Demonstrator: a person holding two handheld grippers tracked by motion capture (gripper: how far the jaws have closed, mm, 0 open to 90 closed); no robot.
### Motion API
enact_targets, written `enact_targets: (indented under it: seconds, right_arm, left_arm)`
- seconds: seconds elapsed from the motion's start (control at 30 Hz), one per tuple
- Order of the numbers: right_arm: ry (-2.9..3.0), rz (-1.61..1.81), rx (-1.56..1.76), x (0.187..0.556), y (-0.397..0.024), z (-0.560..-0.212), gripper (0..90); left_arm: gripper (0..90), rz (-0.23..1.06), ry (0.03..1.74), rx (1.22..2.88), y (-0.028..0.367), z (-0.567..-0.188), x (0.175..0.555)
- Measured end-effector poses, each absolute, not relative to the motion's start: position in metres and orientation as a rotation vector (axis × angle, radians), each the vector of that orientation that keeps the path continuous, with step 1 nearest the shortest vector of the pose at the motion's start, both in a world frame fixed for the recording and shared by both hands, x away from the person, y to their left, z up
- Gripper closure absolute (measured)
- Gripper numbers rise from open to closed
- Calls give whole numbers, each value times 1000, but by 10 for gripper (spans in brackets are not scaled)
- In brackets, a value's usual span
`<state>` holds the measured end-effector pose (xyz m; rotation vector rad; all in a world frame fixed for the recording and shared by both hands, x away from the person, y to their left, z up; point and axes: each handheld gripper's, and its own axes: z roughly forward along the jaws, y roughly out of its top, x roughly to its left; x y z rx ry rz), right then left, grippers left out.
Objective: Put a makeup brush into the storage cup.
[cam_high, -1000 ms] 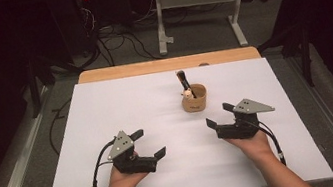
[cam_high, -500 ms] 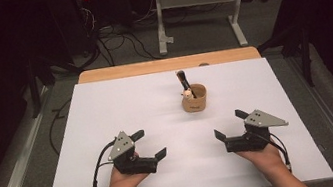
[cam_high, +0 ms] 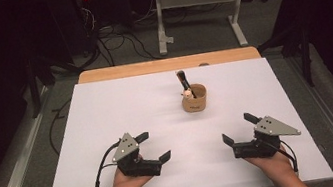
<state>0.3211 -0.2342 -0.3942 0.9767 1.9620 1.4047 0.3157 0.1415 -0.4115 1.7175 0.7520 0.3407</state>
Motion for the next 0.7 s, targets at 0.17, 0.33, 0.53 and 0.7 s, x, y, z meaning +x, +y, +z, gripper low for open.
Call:
enact_targets:
  seconds: [0.17,0.33,0.53,0.7]
  right_arm:
    - [1960,1398,999,326,-238,-399,10]
    - [1959,1397,1005,327,-239,-400,10]
    - [1964,1398,1011,327,-237,-401,10]
    - [1968,1392,1011,327,-237,-401,11]
  left_arm:
    - [10,339,756,1733,137,-414,317]
    - [10,345,755,1735,138,-414,317]
    - [9,350,754,1733,140,-413,317]
    - [9,353,757,1730,141,-413,318]
